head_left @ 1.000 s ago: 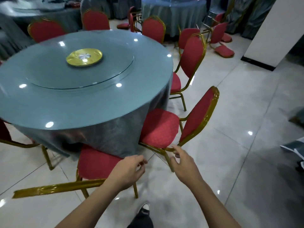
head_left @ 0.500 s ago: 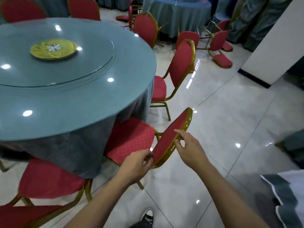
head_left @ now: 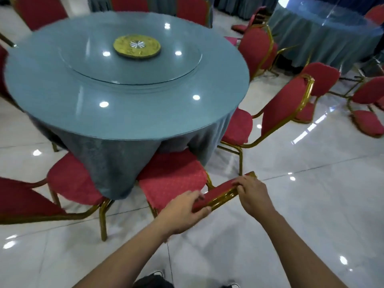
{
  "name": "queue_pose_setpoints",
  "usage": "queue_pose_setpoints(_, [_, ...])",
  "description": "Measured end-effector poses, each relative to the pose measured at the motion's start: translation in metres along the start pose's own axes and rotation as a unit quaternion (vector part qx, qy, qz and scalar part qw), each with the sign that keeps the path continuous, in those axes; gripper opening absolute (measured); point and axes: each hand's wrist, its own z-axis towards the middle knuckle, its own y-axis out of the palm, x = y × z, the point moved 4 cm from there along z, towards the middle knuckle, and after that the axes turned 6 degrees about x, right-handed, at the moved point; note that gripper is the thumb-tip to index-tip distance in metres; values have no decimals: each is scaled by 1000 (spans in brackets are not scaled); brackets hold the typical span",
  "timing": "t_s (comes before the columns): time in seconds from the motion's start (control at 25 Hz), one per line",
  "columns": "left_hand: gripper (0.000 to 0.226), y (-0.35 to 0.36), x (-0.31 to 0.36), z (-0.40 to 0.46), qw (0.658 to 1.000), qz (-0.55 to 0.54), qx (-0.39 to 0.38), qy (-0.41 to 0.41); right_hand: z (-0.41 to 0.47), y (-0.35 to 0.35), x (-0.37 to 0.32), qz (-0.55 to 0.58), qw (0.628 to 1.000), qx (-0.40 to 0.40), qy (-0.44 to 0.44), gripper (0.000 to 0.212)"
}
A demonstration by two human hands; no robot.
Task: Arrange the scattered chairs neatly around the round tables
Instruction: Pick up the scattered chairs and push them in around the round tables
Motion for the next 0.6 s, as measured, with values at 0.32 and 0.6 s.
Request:
queue_pose_setpoints(0.32, [29, 83, 40, -1, 937, 116, 212, -253, 44, 9, 66, -84, 950, -140, -266, 21])
queue_pose_setpoints(0.6, [33, 147, 73, -47, 942, 143, 194, -232, -30, -5, 123, -97, 914, -196, -341, 29])
